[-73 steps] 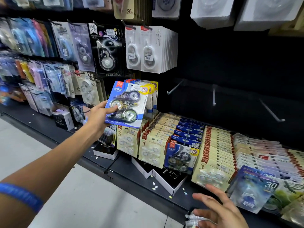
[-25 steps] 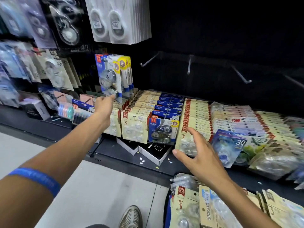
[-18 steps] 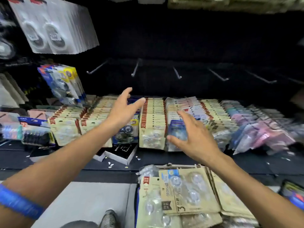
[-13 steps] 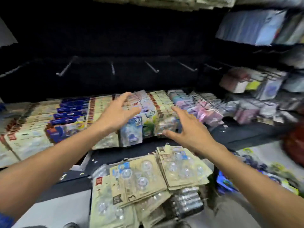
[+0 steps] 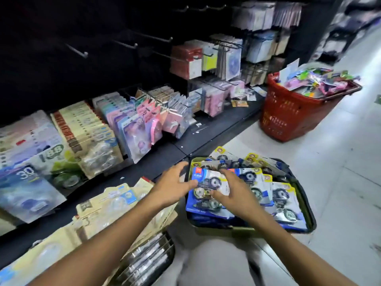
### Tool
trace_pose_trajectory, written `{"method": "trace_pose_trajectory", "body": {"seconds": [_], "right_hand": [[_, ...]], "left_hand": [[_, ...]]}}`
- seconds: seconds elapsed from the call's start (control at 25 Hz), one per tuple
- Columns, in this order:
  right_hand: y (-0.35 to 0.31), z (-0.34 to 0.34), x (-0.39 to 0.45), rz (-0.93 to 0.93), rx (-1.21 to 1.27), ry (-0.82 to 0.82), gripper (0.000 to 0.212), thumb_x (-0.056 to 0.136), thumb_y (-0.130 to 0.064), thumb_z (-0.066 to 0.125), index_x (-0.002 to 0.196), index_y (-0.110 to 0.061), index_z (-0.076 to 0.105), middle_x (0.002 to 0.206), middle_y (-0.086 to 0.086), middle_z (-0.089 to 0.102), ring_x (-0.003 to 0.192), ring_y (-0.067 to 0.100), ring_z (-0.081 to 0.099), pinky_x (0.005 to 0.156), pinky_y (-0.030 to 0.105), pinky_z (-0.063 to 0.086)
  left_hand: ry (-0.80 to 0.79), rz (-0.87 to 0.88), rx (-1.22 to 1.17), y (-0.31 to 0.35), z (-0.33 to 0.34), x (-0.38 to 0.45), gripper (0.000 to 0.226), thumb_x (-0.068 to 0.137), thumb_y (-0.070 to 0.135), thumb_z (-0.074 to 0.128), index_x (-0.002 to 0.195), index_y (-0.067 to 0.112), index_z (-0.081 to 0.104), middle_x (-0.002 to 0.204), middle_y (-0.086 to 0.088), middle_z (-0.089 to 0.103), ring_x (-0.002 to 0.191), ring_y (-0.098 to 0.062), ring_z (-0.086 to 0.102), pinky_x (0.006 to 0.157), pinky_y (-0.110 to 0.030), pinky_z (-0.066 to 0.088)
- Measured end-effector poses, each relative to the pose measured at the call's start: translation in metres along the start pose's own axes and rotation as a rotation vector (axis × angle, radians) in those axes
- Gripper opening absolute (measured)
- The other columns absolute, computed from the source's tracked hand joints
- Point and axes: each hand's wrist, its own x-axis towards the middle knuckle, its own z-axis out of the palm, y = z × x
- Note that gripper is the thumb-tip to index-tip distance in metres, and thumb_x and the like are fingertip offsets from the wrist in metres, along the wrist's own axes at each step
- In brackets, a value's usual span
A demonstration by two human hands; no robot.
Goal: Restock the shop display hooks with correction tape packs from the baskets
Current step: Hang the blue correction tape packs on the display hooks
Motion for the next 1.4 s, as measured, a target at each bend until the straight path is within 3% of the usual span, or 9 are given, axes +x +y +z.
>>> {"method": "trace_pose_trajectory", "body": {"seconds": [0.12, 0.32, 0.52, 0.72, 0.88, 1.04, 1.2, 1.32, 1.4], "right_hand": [[0.068, 0.002, -0.004, 0.214, -0.017, 0.085, 0.066, 0.09, -0.04, 0.067, 0.147, -0.02, 0.042, 0.148, 0.001, 0.049, 0.13, 0.026, 0.049, 0.1, 0.036, 0.042], [0.132, -0.002, 0.0, 0.509, -0.076, 0.25, 0.071, 0.092, -0.047, 0.062, 0.15, -0.018, 0.035, 0.155, 0.007, 0.039, 0.138, 0.032, 0.038, 0.109, 0.046, 0.037], [0.149, 0.005, 0.013, 0.532, -0.024, 0.212, 0.077, 0.088, -0.058, 0.062, 0.15, -0.022, 0.033, 0.15, 0.007, 0.047, 0.133, 0.034, 0.046, 0.104, 0.049, 0.043], [0.151, 0.005, 0.026, 0.68, 0.215, 0.221, 0.101, 0.069, -0.063, 0.078, 0.148, -0.02, 0.031, 0.146, 0.01, 0.05, 0.131, 0.035, 0.048, 0.103, 0.052, 0.044], [0.147, 0.004, 0.033, 0.673, 0.228, 0.303, 0.098, 0.067, -0.047, 0.085, 0.146, -0.026, 0.031, 0.137, 0.007, 0.058, 0.128, 0.034, 0.049, 0.104, 0.049, 0.042], [0.133, 0.002, 0.036, 0.693, 0.682, 0.383, 0.092, 0.07, -0.011, 0.086, 0.143, -0.025, 0.032, 0.117, -0.002, 0.064, 0.101, 0.021, 0.063, 0.083, 0.045, 0.057], [0.124, -0.018, 0.026, 0.706, 0.889, 0.392, 0.067, 0.08, -0.005, 0.078, 0.136, -0.02, 0.045, 0.112, 0.006, 0.066, 0.083, 0.018, 0.065, 0.048, 0.028, 0.052], [0.125, -0.042, 0.009, 0.588, 1.154, 0.546, 0.052, 0.082, 0.002, 0.072, 0.128, -0.015, 0.056, 0.109, 0.014, 0.071, 0.091, 0.036, 0.07, 0.059, 0.045, 0.06], [0.124, -0.049, 0.002, 0.479, 1.348, 0.485, 0.042, 0.084, 0.004, 0.066, 0.125, -0.006, 0.061, 0.111, 0.018, 0.073, 0.095, 0.037, 0.07, 0.073, 0.046, 0.06]], "left_hand": [[-0.077, -0.063, -0.019, -0.003, 0.054, 0.037, 0.072, 0.082, 0.038, 0.077, 0.146, 0.022, 0.049, 0.143, 0.003, 0.058, 0.129, -0.019, 0.055, 0.108, -0.03, 0.042], [-0.059, -0.273, 0.054, -0.012, 0.109, 0.063, 0.077, 0.085, 0.035, 0.075, 0.151, 0.017, 0.04, 0.149, -0.013, 0.048, 0.136, -0.033, 0.047, 0.109, -0.035, 0.04], [0.077, -0.415, 0.023, -0.025, 0.122, 0.074, 0.086, 0.073, 0.049, 0.084, 0.142, 0.015, 0.044, 0.14, -0.01, 0.051, 0.131, -0.034, 0.047, 0.107, -0.041, 0.041], [0.055, -0.576, -0.455, -0.05, 0.132, 0.084, 0.08, 0.034, 0.046, 0.096, 0.103, 0.016, 0.071, 0.096, -0.001, 0.079, 0.086, -0.025, 0.076, 0.085, -0.046, 0.062], [0.022, -0.532, -0.627, -0.034, 0.132, 0.072, 0.042, 0.063, 0.008, 0.096, 0.098, 0.009, 0.074, 0.085, -0.005, 0.08, 0.073, -0.023, 0.077, 0.066, -0.032, 0.062], [0.036, -0.496, -0.706, -0.025, 0.136, 0.068, 0.054, 0.063, 0.003, 0.093, 0.108, 0.014, 0.064, 0.093, -0.008, 0.079, 0.079, -0.029, 0.077, 0.071, -0.046, 0.065], [0.051, -0.498, -0.779, -0.026, 0.14, 0.06, 0.056, 0.066, 0.001, 0.09, 0.11, 0.018, 0.058, 0.097, -0.009, 0.077, 0.082, -0.031, 0.077, 0.075, -0.052, 0.064], [0.01, -0.508, -0.83, -0.032, 0.139, 0.06, 0.064, 0.06, 0.008, 0.092, 0.117, 0.013, 0.063, 0.098, -0.011, 0.079, 0.083, -0.033, 0.077, 0.076, -0.055, 0.063], [-0.005, -0.513, -0.87, -0.032, 0.142, 0.059, 0.058, 0.062, 0.013, 0.092, 0.115, 0.01, 0.068, 0.099, -0.013, 0.079, 0.086, -0.034, 0.077, 0.081, -0.055, 0.062]]}}
